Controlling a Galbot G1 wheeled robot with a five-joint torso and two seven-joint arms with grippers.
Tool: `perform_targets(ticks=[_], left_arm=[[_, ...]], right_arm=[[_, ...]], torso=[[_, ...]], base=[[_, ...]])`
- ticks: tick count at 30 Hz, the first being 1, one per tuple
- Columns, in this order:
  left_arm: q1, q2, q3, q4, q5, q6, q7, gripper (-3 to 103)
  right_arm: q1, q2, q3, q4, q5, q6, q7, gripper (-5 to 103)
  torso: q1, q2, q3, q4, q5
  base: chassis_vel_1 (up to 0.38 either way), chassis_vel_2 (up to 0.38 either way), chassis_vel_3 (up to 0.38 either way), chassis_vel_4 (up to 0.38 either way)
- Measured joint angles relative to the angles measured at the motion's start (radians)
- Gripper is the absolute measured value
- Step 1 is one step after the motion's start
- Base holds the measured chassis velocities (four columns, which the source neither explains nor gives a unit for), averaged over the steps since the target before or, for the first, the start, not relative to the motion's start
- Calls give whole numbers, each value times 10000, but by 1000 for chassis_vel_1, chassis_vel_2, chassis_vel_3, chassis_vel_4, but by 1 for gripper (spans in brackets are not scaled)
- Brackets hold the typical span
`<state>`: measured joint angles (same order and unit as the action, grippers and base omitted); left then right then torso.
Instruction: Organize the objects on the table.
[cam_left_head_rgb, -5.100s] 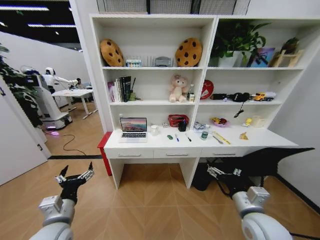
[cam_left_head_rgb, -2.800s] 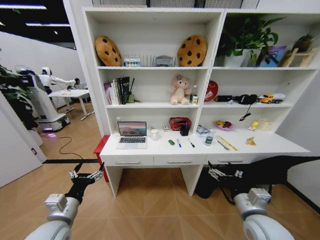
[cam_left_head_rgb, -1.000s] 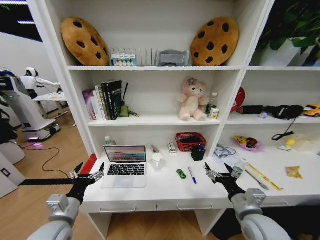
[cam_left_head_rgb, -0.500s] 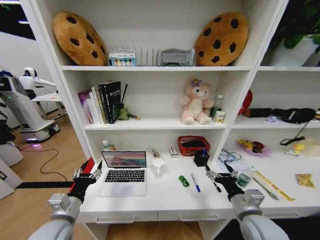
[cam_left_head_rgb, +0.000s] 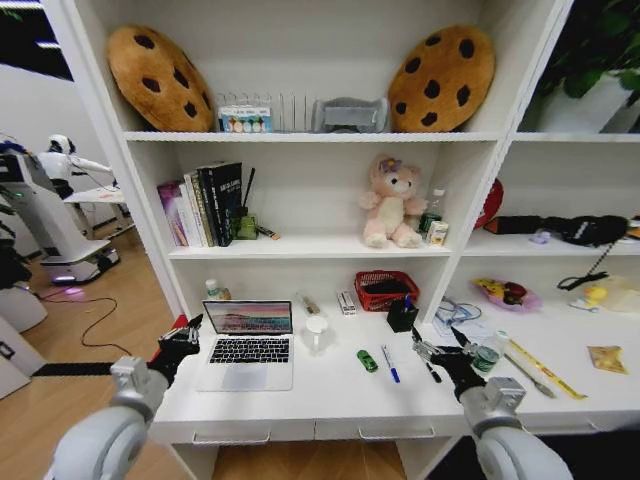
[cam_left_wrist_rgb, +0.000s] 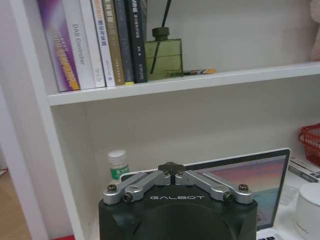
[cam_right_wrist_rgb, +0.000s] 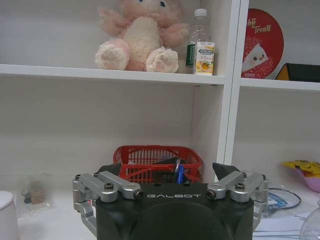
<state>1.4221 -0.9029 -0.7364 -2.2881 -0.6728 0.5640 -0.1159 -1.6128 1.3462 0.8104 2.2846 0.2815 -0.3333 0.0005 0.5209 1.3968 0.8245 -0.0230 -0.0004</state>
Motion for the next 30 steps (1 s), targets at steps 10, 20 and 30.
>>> perform_targets(ticks=[10,20,30], left_arm=[[-2280,2121,1280,1052,-2227,389,342,0],[-5279,2187,4242,2276,-2619,552,83,0],[-7340,862,6529,3545,-2793,1312,-1192,0]], right_arm=[[-220,106,-63,-186,-344,82,76,100],[-99,116,-206,-443,-467,-18,302,100],[67,85,0,-783,-230,94,459,100]], torso=[[0,0,0,0,3],[0,0,0,0,5],[0,-1,0,-1,4]], base=[[0,0,0,0],[0,0,0,0],[0,0,0,0]])
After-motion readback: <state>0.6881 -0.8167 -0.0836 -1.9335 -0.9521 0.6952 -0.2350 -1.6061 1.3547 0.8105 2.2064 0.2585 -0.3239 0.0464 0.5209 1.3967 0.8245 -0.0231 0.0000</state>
